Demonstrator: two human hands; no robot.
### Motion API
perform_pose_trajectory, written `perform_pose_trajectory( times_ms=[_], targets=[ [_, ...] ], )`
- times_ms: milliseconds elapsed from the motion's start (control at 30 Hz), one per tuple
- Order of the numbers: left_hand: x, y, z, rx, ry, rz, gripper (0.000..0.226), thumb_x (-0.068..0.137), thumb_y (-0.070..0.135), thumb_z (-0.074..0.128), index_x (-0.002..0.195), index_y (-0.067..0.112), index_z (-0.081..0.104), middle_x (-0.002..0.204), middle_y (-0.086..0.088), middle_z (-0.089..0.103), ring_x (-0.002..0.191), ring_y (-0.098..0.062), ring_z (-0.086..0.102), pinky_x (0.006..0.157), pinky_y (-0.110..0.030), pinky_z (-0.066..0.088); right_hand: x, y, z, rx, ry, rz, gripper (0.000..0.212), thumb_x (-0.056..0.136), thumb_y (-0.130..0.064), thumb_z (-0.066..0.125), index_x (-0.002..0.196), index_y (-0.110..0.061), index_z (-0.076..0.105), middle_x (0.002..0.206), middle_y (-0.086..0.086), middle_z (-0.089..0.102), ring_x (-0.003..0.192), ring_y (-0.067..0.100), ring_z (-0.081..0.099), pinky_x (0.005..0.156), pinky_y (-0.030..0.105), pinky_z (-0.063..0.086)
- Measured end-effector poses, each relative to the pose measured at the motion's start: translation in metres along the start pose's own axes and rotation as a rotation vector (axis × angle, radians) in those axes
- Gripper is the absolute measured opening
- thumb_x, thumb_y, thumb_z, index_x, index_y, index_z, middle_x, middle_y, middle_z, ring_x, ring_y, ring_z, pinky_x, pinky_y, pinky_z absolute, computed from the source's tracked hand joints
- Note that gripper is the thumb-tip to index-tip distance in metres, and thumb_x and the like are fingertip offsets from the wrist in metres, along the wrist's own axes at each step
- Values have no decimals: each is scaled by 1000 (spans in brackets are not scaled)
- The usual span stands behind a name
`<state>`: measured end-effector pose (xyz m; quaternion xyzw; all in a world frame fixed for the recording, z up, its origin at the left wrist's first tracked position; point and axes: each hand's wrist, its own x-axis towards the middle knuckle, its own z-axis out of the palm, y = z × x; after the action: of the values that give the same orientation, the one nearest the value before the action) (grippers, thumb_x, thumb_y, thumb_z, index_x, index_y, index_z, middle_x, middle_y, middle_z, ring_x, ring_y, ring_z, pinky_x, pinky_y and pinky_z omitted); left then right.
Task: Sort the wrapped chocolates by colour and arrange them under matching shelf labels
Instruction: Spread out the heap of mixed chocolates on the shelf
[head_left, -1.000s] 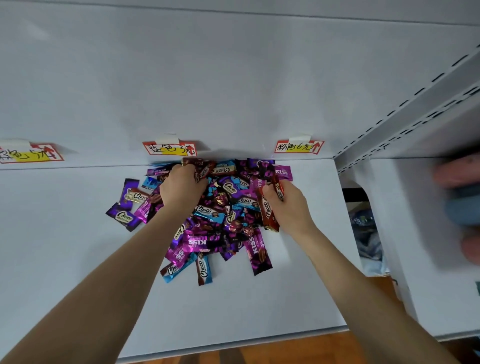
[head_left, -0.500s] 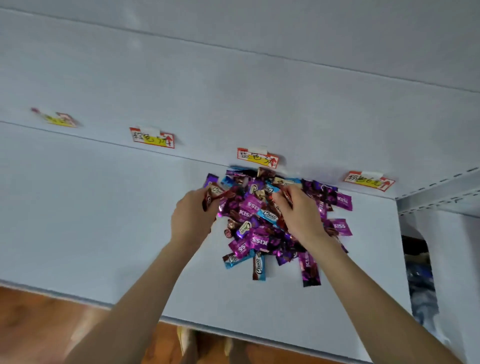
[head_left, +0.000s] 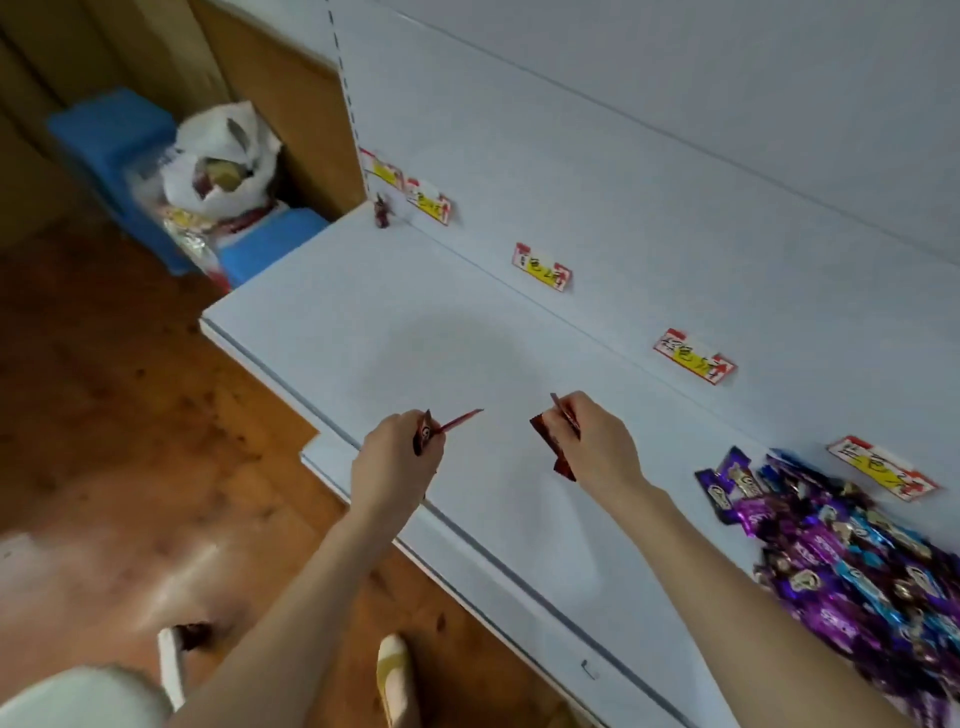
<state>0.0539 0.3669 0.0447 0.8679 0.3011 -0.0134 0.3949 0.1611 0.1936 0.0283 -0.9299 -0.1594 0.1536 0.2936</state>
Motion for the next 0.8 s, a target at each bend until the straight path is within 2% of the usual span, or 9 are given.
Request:
perform_pose_trajectory(
  times_ms=[67, 167, 300, 467, 533, 600, 733, 800],
  targets=[
    [13, -23, -29, -14, 23, -11, 15, 93, 21, 54, 89, 7, 60, 78, -9, 63, 65, -27, 62, 57, -39, 54, 15, -36, 20, -14, -23, -19, 14, 96, -30, 42, 88, -20, 46, 78, -6, 53, 60, 5, 50, 49, 15, 30],
    [33, -48, -65, -48, 59, -22, 12, 93, 20, 55, 88, 10, 60, 75, -6, 63, 58, -21, 62, 46, -27, 48, 36, -83, 44, -29, -35, -57, 13, 96, -29, 42, 89, -20, 46, 78, -6, 53, 57, 6, 50, 50, 18, 32],
    [67, -70, -93, -102, 86, -52, 8, 93, 19, 56, 90, 13, 59, 72, -3, 61, 54, -19, 62, 46, -27, 52, 71, -127, 67, -18, -49, -87, 14, 96, -28, 42, 92, -16, 50, 80, -3, 54, 63, 14, 54, 56, 27, 36],
    [120, -87, -111, -68, 93, -76, 7, 93, 22, 56, 91, 15, 58, 71, -2, 60, 56, -18, 62, 49, -27, 54, 122, -158, 92, 0, -42, -107, 12, 96, -27, 42, 90, -18, 47, 78, -5, 52, 58, 7, 49, 52, 21, 32],
    [144, -92, -116, -36, 101, -83, 8, 93, 23, 56, 90, 15, 57, 71, -1, 59, 56, -18, 61, 51, -30, 56, 145, -168, 101, 12, -47, -107, 15, 96, -28, 42, 95, -15, 50, 80, -4, 53, 62, 9, 52, 54, 24, 35],
    [169, -96, -120, -4, 91, -107, 9, 93, 24, 55, 91, 16, 56, 71, -1, 59, 54, -16, 60, 47, -25, 53, 170, -176, 109, 13, -54, -105, 20, 96, -28, 42, 99, -12, 52, 84, -3, 54, 72, 16, 56, 59, 28, 38],
    [215, -105, -125, 1, 64, -161, 8, 94, 24, 54, 93, 16, 55, 74, -3, 59, 56, -19, 61, 45, -25, 51, 214, -187, 125, -20, -53, -94, 22, 97, -30, 41, 101, -12, 52, 88, -1, 58, 70, 14, 52, 56, 26, 35],
    [235, -109, -126, 13, 54, -179, 8, 94, 25, 54, 93, 17, 55, 75, -2, 59, 57, -18, 61, 43, -22, 47, 234, -193, 134, -43, -56, -88, 23, 97, -31, 41, 103, -12, 52, 92, 1, 60, 74, 13, 52, 59, 25, 37]
  ],
)
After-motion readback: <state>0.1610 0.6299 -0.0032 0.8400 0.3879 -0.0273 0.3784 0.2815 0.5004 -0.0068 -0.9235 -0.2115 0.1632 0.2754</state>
